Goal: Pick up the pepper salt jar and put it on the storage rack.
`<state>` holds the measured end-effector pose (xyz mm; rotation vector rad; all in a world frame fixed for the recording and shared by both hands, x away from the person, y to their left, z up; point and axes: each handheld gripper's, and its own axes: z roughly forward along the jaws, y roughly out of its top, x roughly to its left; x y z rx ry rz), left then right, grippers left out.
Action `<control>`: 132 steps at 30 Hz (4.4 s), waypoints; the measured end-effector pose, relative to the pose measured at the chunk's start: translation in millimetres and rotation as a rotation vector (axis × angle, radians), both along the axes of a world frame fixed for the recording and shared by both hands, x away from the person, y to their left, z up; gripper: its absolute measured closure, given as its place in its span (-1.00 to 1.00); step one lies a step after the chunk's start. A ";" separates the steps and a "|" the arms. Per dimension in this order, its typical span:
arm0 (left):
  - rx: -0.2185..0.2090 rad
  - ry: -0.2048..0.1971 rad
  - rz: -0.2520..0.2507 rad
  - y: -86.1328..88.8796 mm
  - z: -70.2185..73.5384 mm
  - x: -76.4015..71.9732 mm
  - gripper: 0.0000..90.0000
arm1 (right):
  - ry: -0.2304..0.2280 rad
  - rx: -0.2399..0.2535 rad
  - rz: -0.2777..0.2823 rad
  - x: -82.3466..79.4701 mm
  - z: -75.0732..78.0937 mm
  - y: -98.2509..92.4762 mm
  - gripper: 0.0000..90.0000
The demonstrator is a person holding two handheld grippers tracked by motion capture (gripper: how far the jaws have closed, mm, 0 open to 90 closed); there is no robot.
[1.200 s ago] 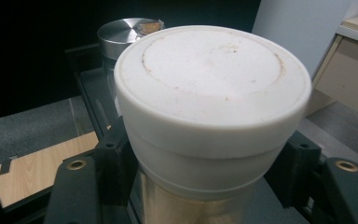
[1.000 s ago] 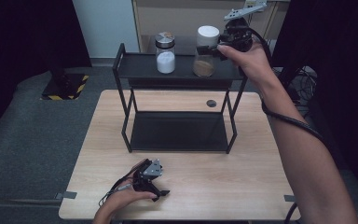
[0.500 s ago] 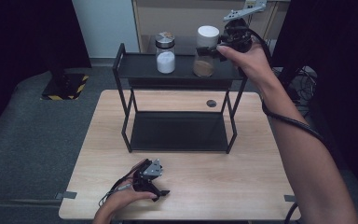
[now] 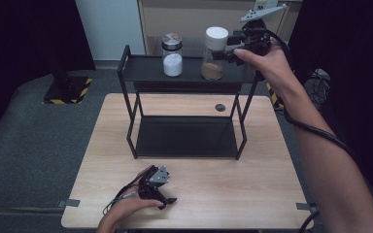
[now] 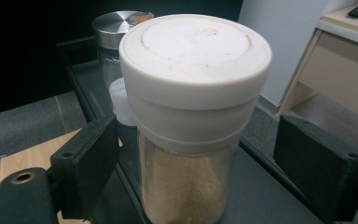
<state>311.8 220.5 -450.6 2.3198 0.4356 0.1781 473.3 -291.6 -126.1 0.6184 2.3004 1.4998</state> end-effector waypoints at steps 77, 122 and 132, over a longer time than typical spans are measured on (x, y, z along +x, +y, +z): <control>-0.002 0.002 0.006 -0.4 -0.2 -0.8 -1.00 | 0.035 -0.066 0.067 -141.1 -157.5 -5.7 -0.88; -0.002 0.001 0.006 -0.4 -0.2 -0.8 -1.00 | 0.149 -0.137 0.049 -155.2 -277.1 -19.8 -0.88; 0.000 0.001 0.004 -0.4 0.1 -0.6 -1.00 | 0.163 -0.163 0.035 -158.9 -293.2 -27.7 -0.88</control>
